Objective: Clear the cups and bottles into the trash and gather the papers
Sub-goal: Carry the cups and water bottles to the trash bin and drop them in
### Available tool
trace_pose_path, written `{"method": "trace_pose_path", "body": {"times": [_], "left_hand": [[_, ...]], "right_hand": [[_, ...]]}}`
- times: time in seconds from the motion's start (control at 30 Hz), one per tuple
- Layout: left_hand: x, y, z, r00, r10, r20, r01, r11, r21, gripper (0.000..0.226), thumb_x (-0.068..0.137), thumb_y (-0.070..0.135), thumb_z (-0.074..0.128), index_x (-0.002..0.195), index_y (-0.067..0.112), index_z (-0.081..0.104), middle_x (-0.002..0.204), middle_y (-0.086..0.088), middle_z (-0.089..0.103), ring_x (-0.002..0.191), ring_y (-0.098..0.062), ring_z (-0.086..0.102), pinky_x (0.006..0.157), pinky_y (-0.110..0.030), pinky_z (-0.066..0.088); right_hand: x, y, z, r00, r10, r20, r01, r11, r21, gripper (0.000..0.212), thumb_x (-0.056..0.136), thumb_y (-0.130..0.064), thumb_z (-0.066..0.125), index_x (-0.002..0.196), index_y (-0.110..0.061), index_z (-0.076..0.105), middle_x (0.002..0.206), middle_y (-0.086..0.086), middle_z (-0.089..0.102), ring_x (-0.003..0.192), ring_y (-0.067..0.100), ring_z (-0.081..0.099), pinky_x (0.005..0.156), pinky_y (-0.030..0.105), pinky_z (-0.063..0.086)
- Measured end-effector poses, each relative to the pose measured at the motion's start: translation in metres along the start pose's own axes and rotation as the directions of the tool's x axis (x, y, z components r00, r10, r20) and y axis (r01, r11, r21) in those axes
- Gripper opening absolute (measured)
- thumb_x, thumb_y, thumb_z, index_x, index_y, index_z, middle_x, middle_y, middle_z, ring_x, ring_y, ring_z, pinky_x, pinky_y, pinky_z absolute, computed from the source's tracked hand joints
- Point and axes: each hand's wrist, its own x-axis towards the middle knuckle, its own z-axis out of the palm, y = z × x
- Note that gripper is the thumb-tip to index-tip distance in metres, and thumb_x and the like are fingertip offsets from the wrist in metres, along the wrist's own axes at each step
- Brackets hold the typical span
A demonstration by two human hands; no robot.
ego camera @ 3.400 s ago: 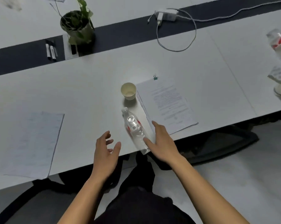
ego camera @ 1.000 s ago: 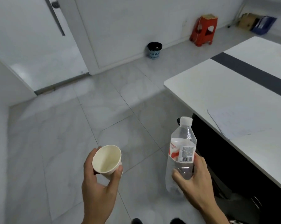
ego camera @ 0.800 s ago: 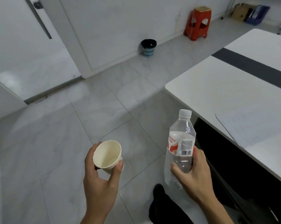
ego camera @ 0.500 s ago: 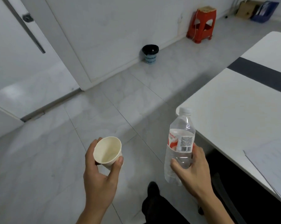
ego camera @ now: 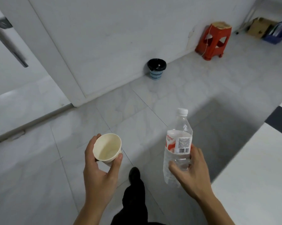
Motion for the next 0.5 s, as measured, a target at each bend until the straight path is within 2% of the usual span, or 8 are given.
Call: {"method": "trace_pose_path", "body": {"times": [0.07,0.2,0.27,0.37,0.5], "left_hand": [[0.065,-0.01,0.021,1.0,0.001,0.004,0.0,1.0,-0.019,0.076,0.075,0.031,0.081,0.139,0.036,0.041,0.128,0.04,0.047,0.114,0.016,0.048,0.084,0.001,0.038],[0.19,-0.01,0.059,0.999,-0.003,0.047,0.003,1.0,-0.004,0.077,0.077,0.018,0.081,0.142,0.028,0.042,0.124,0.045,0.047,0.111,0.017,0.049,0.082,0.001,0.039],[0.249,-0.005,0.081,0.995,-0.004,0.097,0.004,1.0,-0.005,0.077,0.077,0.019,0.08,0.143,0.026,0.042,0.124,0.044,0.047,0.111,0.017,0.049,0.081,0.001,0.039],[0.329,0.004,0.124,0.985,0.011,0.173,-0.009,1.0,-0.011,0.078,0.076,0.033,0.082,0.142,0.028,0.041,0.127,0.04,0.047,0.113,0.014,0.049,0.083,-0.001,0.04],[0.427,-0.012,0.203,0.966,0.006,0.26,-0.012,1.0,0.023,0.077,0.074,0.033,0.076,0.142,0.029,0.04,0.13,0.038,0.048,0.114,0.013,0.05,0.087,-0.001,0.038]], "right_hand": [[0.063,-0.01,0.016,1.0,0.001,-0.003,-0.001,1.0,-0.021,0.06,0.058,-0.057,0.062,0.114,-0.037,0.054,0.101,-0.013,0.055,0.092,-0.008,0.054,0.068,0.021,0.048],[0.179,-0.04,0.031,0.999,0.034,-0.039,-0.035,0.999,-0.024,0.048,0.057,-0.056,0.063,0.102,-0.05,0.048,0.1,-0.015,0.053,0.087,-0.003,0.057,0.069,0.027,0.05],[0.228,-0.049,0.033,0.996,0.071,-0.051,-0.072,0.997,-0.003,0.047,0.058,-0.054,0.065,0.101,-0.051,0.047,0.101,-0.016,0.052,0.086,0.001,0.058,0.07,0.026,0.05],[0.299,-0.049,0.036,0.984,0.137,-0.111,-0.136,0.991,0.02,0.054,0.056,-0.053,0.064,0.108,-0.042,0.051,0.102,-0.015,0.053,0.086,0.0,0.058,0.07,0.026,0.049],[0.407,-0.021,0.048,0.959,0.221,-0.176,-0.212,0.975,0.067,0.06,0.057,-0.054,0.064,0.113,-0.035,0.054,0.103,-0.014,0.054,0.087,0.001,0.059,0.073,0.032,0.053]]}}
